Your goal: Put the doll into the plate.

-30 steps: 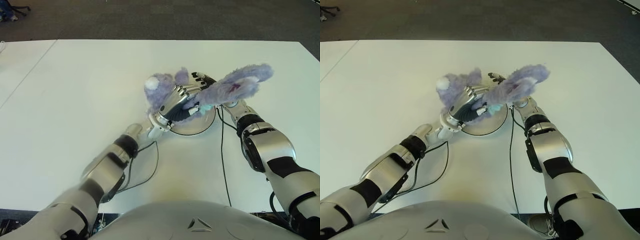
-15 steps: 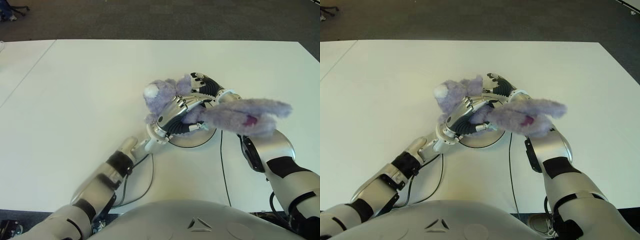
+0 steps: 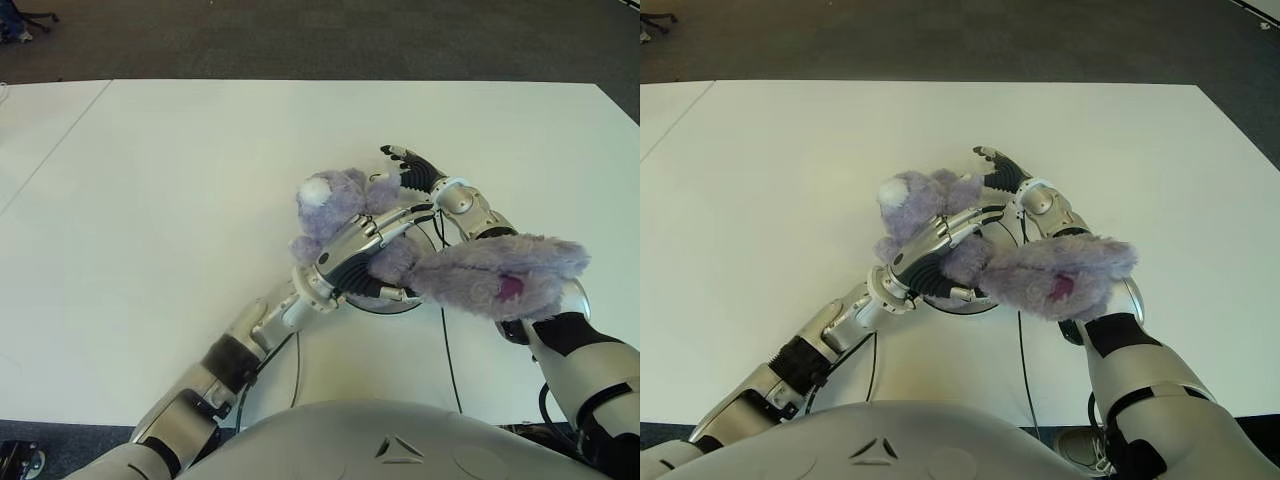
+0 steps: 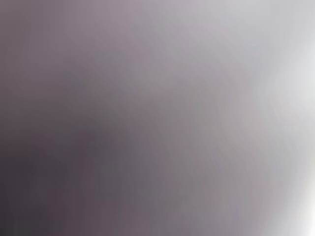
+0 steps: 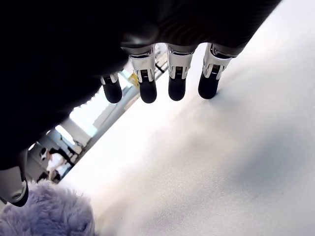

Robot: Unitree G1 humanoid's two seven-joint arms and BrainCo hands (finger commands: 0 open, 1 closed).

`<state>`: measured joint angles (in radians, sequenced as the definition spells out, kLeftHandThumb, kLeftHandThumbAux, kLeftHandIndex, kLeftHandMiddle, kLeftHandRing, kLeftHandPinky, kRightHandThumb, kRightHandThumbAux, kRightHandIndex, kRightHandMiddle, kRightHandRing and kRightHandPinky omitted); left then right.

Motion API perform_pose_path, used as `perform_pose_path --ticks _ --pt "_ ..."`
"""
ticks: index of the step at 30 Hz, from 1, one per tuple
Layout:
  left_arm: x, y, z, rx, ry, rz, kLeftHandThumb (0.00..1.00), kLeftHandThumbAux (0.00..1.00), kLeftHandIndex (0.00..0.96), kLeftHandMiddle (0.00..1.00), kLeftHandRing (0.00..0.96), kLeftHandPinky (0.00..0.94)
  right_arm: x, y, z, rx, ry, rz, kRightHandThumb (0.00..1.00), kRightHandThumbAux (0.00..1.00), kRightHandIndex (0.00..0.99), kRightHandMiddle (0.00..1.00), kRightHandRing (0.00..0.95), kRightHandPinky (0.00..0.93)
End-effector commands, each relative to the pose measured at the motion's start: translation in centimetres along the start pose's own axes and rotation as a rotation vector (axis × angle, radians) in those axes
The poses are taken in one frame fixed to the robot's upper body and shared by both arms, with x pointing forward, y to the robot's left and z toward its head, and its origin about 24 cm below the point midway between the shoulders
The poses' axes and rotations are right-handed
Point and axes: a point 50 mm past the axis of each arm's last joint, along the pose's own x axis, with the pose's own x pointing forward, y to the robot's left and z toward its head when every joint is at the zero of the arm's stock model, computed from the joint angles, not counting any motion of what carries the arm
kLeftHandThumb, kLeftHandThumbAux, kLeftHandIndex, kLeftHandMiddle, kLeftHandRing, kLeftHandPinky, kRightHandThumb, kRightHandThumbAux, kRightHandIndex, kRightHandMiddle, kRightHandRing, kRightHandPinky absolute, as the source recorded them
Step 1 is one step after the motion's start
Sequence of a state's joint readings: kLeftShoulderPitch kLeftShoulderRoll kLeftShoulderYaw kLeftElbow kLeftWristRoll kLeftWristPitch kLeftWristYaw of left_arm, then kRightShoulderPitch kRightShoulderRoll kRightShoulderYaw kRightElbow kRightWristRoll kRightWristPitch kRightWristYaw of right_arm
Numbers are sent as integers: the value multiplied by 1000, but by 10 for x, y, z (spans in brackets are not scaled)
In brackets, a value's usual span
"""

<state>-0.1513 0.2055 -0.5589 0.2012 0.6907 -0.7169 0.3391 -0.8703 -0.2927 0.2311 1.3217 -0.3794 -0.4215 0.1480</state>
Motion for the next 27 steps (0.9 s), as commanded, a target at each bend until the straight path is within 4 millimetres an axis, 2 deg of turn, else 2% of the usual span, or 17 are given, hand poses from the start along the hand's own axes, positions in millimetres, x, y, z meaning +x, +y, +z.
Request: perform_pose_path --ticks 1,6,14,20,27 --pt "-7 1 -11 23 57 -64 113 455 0 80 133 5 -2 24 -12 3 74 96 149 493 18 23 8 0" --pt "-7 2 -15 45 72 -92 118 442 0 51 126 0 -1 25 -11 9 68 99 157 494 18 15 0 0" --pt "-5 5 -16 57 74 -120 161 468 0 9 77 0 -1 27 -10 1 63 95 107 512 2 11 0 0" --pt "-3 8 -19 104 72 -162 151 460 0 0 8 0 -1 28 -10 15 63 97 97 516 0 13 0 0" --pt "-2 10 -27 160 100 -222 114 405 0 0 0 0 0 29 -10 56 71 113 104 540 0 0 0 0"
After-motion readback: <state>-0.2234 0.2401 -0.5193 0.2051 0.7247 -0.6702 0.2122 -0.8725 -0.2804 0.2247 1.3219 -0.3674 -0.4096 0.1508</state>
